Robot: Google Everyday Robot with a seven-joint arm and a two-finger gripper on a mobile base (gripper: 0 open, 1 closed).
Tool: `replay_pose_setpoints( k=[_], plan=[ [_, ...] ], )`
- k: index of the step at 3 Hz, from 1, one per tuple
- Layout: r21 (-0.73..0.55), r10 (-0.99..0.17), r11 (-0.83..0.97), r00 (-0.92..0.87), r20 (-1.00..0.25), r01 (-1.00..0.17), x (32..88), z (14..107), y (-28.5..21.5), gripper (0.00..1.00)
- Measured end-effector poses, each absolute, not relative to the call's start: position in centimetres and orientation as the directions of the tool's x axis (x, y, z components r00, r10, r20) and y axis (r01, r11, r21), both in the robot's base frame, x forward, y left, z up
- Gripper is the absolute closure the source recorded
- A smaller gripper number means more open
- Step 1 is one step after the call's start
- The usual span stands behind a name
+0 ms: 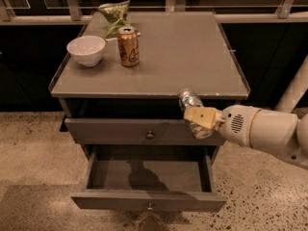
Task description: Place redbull can into middle drawer
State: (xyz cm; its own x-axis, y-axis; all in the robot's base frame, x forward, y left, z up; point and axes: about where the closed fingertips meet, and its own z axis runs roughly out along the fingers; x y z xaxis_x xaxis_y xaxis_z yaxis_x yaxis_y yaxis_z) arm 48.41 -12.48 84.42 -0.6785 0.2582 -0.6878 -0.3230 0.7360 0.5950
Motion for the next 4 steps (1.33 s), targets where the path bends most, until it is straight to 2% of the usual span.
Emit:
replay_pose_setpoints(
  k=[1, 2, 4],
  plan=[
    [0.608, 0.251, 0.718, -0.689, -0.680, -0.339, 47.4, 82.7, -11.9, 1.00],
    [0.704, 0.310, 0.645, -0.741, -0.596, -0.297, 45.0, 77.9, -11.0, 1.00],
    [0.795, 0.361, 0.588, -0.831, -0.423, -0.150, 41.2, 67.5, -8.9, 1.00]
  ],
)
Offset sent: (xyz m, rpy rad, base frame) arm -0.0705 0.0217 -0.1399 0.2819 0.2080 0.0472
